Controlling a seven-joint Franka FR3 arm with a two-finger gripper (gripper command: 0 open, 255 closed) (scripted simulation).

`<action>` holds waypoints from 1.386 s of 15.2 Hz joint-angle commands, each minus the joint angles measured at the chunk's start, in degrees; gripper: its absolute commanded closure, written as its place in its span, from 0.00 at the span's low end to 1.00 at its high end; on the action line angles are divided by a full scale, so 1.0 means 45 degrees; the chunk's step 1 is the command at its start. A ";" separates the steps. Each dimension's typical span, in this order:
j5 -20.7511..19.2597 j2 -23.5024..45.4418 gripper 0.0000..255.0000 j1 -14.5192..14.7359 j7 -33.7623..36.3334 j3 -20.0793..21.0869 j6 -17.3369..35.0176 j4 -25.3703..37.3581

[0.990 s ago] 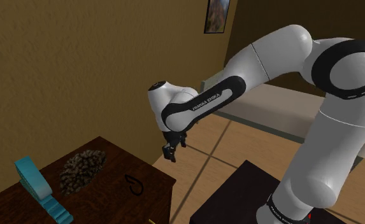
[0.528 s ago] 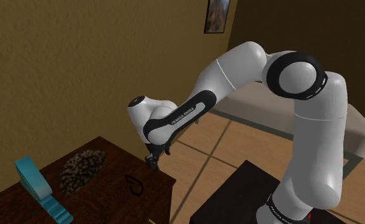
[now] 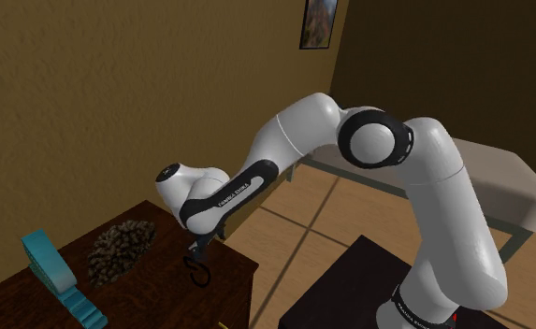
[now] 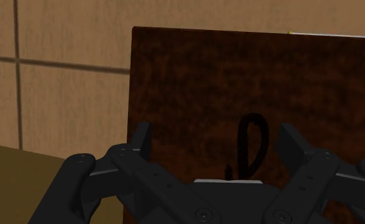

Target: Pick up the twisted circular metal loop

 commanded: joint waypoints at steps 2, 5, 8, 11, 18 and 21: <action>-0.0366 0.1703 0.00 0.0621 0.0118 -0.0238 -0.0333 0.2009; -0.0540 0.2866 0.00 0.1024 0.0118 -0.0405 -0.0551 0.3400; -0.0620 0.3244 0.00 0.1076 0.0184 -0.0480 -0.0305 0.3528; -0.0697 0.3637 0.00 0.1130 0.0244 -0.0556 -0.0073 0.3686; -0.0706 0.3739 1.00 0.1159 0.0257 -0.0567 -0.0059 0.3772; -0.0706 0.3750 1.00 0.1162 0.0255 -0.0568 -0.0065 0.3789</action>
